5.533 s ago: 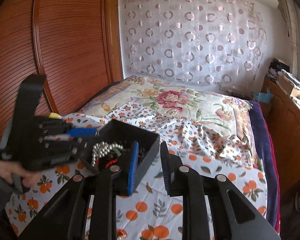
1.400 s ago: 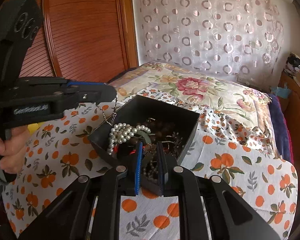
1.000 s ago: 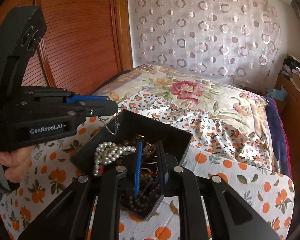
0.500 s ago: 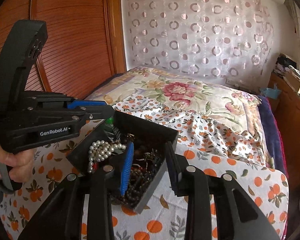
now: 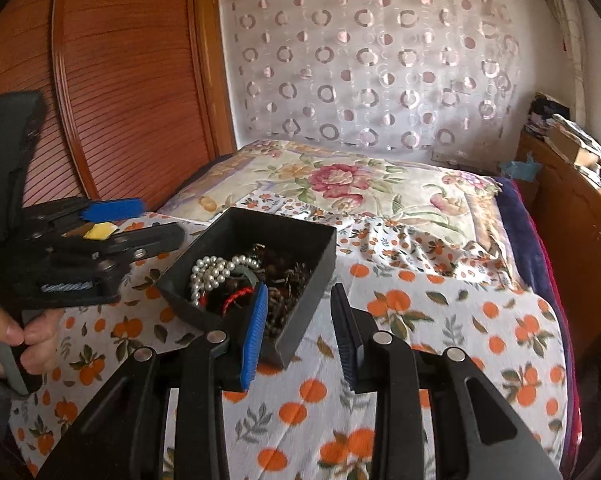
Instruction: Organize jewelry
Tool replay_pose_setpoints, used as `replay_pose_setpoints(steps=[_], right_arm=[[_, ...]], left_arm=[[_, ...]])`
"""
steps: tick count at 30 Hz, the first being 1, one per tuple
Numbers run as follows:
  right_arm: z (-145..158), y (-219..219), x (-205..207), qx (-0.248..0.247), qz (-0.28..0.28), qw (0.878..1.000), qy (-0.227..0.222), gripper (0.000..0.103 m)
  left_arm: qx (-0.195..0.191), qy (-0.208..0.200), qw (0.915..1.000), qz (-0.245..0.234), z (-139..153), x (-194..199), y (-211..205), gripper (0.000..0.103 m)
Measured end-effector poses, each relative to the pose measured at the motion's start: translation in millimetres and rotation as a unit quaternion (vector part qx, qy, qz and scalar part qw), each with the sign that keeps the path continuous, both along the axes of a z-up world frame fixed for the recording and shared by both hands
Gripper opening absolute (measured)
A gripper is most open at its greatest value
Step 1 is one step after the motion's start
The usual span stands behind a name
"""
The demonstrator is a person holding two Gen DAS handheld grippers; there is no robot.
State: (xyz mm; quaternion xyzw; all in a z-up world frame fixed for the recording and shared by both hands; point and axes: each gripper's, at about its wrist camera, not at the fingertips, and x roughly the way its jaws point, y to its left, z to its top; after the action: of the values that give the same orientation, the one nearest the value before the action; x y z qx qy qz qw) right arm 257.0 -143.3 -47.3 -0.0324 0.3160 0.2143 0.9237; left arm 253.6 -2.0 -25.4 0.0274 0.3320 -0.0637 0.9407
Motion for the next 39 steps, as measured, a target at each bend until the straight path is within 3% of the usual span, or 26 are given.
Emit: replay_pose_setpoints(steps=[2, 5, 8, 10, 27, 39], right_arm=[[4, -5, -13, 0.011, -0.012, 1.0, -0.005, 0.064], [11, -9, -32, 0.023, -0.022, 0.999, -0.014, 0.083], [19, -13, -56, 0.03, -0.023, 0.999, -0.034, 0.097], [26, -15, -67, 0.031, -0.028, 0.998, -0.042, 0.101], [60, -35, -173, 0.039, -0.094, 0.991, -0.088, 0.101], [59, -36, -193, 0.035, -0.098, 0.989, -0.101, 0.101]], left_arm=[[0.003, -0.008, 0.9999, 0.008, 2, -16, 1, 0.092], [0.003, -0.016, 0.9997, 0.019, 4, -41, 4, 0.096], [0.0, -0.017, 0.9997, 0.016, 5, -62, 3, 0.096], [0.003, -0.02, 0.9997, 0.016, 6, -76, 0, 0.096], [-0.017, -0.058, 0.9974, 0.04, 39, -190, 2, 0.096], [-0.017, -0.067, 0.9962, 0.052, 42, -212, 4, 0.096]])
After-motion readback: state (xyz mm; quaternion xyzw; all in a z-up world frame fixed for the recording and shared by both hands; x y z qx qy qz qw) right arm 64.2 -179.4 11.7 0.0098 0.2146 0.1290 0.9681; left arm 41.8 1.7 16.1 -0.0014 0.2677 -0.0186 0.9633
